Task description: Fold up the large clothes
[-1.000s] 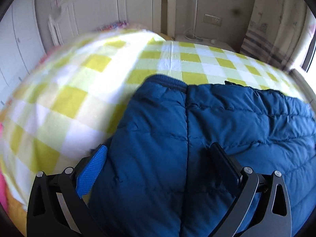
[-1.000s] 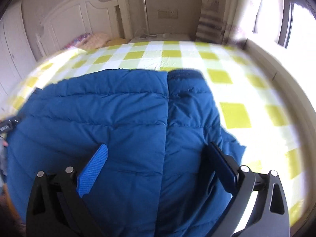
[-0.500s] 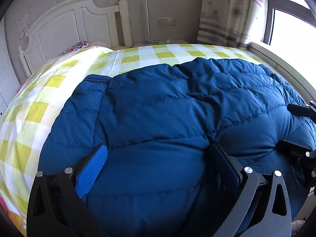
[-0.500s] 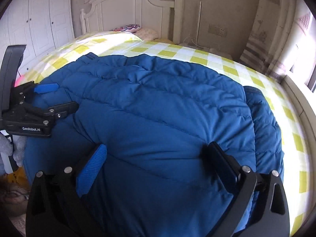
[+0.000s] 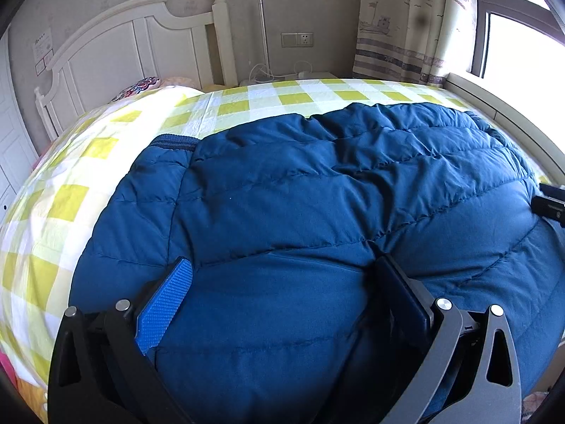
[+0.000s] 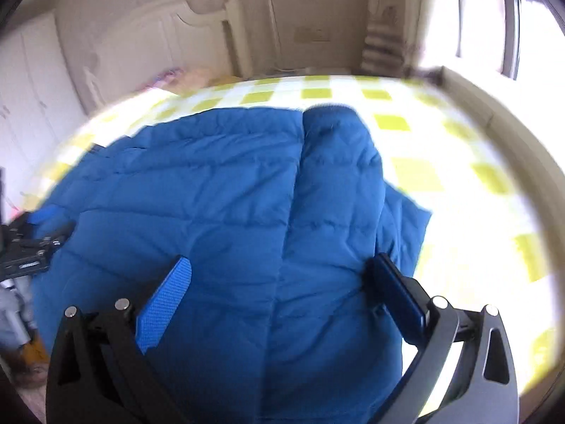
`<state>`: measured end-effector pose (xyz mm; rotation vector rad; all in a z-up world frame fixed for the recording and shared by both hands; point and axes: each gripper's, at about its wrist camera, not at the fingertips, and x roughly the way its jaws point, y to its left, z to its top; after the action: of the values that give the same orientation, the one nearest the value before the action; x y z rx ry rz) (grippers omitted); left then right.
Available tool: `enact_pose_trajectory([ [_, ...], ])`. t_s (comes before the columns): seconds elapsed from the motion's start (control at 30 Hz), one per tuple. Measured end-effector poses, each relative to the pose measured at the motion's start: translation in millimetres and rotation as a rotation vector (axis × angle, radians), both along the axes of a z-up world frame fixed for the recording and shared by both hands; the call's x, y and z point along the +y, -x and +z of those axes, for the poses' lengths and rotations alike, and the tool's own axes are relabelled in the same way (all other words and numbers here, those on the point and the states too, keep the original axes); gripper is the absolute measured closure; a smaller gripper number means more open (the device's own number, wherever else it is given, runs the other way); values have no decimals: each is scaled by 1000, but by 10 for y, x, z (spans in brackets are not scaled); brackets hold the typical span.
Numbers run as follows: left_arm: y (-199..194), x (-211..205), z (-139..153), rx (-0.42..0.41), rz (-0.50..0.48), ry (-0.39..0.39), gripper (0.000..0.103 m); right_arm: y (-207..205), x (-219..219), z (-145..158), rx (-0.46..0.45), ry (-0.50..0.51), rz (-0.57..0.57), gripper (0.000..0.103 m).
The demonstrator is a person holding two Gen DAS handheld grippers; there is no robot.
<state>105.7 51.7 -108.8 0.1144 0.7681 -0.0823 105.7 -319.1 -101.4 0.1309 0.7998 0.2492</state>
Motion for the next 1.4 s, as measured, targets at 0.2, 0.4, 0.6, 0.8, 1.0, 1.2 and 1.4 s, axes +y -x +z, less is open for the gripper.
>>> enact_pose_trajectory([
  [0.2, 36, 28, 40, 6, 12, 5, 4, 91, 163, 98, -29, 135, -50, 3],
  [0.4, 533, -123, 142, -38, -66, -20, 4, 602, 761, 316, -166, 170, 173, 4],
  [0.6, 616, -95, -96, -82, -91, -30, 4, 701, 994, 3, -190, 197, 234, 2],
  [0.8, 803, 331, 0, -99, 7, 30, 4, 784, 452, 153, -173, 208, 101, 3],
  [1.0, 944, 748, -120, -104, 97, 51, 4, 972, -331, -79, -131, -25, -48, 3],
  [1.2, 912, 684, -123, -99, 110, 19, 4, 1393, -1063, -100, -197, -312, -207, 8],
  [1.4, 910, 691, -142, -102, 116, 11, 4, 1751, -1289, -543, -122, -611, -169, 33],
])
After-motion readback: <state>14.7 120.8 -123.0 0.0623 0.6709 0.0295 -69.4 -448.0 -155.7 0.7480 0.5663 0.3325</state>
